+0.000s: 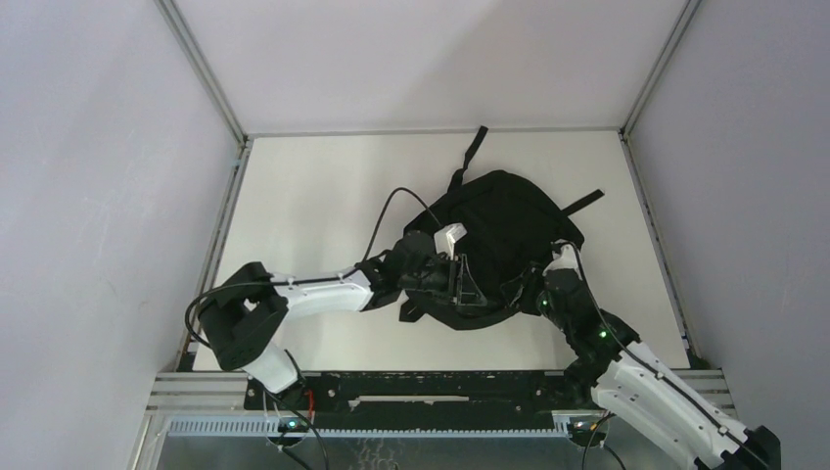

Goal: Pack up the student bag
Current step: Adjust the student bag at the center of the board.

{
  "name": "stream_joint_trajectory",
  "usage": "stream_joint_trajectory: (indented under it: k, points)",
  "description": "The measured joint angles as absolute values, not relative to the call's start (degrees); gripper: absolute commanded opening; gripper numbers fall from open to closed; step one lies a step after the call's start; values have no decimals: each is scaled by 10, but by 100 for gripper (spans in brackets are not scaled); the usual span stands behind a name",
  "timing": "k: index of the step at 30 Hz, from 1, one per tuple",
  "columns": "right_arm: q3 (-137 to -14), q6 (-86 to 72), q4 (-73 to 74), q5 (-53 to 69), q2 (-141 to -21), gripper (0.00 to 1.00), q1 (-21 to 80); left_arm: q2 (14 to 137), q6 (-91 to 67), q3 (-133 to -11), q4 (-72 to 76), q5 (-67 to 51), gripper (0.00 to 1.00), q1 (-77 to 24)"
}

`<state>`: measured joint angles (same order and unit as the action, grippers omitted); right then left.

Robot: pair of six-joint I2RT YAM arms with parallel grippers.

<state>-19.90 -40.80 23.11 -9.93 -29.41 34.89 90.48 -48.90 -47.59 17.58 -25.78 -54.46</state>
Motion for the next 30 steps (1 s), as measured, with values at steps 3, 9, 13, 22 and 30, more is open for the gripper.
stream_joint_trajectory:
  k: [3, 9, 13, 22, 30]
  points:
    - [-199, -402, 219, -90, -336, 49, 350, 911, -475, -476, 152, -246, 39, -542]
    - [-199, -404, 226, -85, -386, 45, 354, 952, -475, -465, 156, -258, 38, -539]
    - [-197, -406, 230, -84, -367, 41, 355, 958, -469, -461, 147, -278, 38, -539]
    - [-191, -404, 226, -51, -378, 40, 372, 958, -454, -461, 135, -292, 38, -539]
    - [-191, -404, 232, -78, -394, 26, 415, 958, -454, -461, 135, -292, 38, -539]
